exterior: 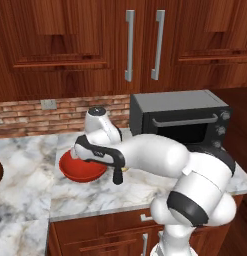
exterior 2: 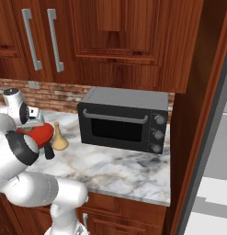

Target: Retrieve the bottle and the shaker from the cabinet and place them next to the mixing bowl on the counter. Then add garlic from the fridge to the mixing bowl.

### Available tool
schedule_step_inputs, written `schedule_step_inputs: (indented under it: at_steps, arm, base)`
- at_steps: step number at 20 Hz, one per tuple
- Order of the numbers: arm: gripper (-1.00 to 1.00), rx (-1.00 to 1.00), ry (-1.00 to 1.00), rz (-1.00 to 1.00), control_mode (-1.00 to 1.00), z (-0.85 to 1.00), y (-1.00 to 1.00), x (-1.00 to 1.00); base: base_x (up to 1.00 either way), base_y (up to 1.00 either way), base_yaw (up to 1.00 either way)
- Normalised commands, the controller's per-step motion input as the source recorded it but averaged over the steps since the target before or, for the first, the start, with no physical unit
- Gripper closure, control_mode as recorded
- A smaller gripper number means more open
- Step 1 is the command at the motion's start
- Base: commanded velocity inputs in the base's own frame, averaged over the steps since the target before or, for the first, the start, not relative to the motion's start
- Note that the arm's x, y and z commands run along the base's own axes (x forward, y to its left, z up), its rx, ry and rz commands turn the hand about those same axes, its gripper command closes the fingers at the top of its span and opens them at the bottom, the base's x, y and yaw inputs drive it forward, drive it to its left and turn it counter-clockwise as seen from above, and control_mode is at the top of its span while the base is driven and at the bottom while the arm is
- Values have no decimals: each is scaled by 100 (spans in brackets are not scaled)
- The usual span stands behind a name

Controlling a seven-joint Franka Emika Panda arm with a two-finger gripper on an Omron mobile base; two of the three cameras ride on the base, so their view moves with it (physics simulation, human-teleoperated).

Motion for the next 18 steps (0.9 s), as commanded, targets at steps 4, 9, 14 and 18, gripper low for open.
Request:
schedule_step_inputs:
  at_steps: [4,9,14,18]
  arm:
    - [100,0,0,0,-100,-29,12,21]
    - [100,0,0,0,-100,-36,22,17]
    - [100,0,0,0,-100,-21,22,1]
    - [100,0,0,0,-100,-6,4,0]
  base:
    - [0,0,0]
    - [0,0,0]
    - [0,0,0]
    - [0,0,0]
